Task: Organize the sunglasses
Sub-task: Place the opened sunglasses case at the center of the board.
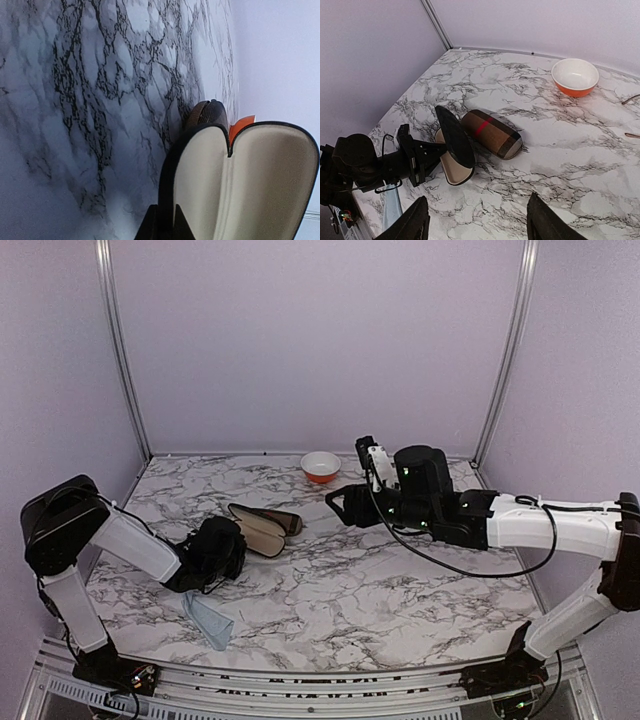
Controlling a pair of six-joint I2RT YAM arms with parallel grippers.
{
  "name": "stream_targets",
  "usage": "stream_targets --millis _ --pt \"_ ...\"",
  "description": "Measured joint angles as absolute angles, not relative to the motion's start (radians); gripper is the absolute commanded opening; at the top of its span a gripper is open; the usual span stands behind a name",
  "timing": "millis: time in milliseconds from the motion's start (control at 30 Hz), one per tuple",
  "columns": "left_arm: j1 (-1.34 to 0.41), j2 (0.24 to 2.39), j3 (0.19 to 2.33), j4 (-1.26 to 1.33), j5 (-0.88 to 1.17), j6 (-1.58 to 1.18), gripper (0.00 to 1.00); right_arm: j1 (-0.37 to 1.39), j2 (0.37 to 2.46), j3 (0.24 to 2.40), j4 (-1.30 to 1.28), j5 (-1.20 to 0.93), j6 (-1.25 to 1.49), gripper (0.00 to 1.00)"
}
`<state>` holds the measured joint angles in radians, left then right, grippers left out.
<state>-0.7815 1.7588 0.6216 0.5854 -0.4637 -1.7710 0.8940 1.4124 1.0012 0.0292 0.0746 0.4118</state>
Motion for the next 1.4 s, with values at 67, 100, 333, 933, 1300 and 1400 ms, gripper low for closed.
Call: stream_targets --millis 67,100,333,933,1300,1400 --pt "-0.781 1.783 0.636 0.602 -0.463 -1.786 0.02 0.892 1.412 1.001 0.028 0.075 0.412 0.64" --pt "-0.781 1.795 0.643 0.608 -0.463 -1.792 0.02 0.892 1.412 1.001 0.028 0.075 0.412 0.64" --pt "-0.781 1.86 0.684 0.646 -0.463 -1.831 0.05 0.891 1.412 1.001 0.022 0.074 0.412 0.64" --pt "-0.781 1.848 0.662 0.672 -0.476 -1.833 0.06 0.891 1.408 0.992 -0.002 0.075 0.414 0.64" --pt "-0.778 1.752 0.605 0.638 -0.492 -1.766 0.05 0.887 1.408 0.988 -0.002 0.073 0.419 0.64" --pt "-0.777 1.752 0.607 0.612 -0.487 -1.76 0.06 0.887 1.408 0.986 -0.002 0.073 0.419 0.64"
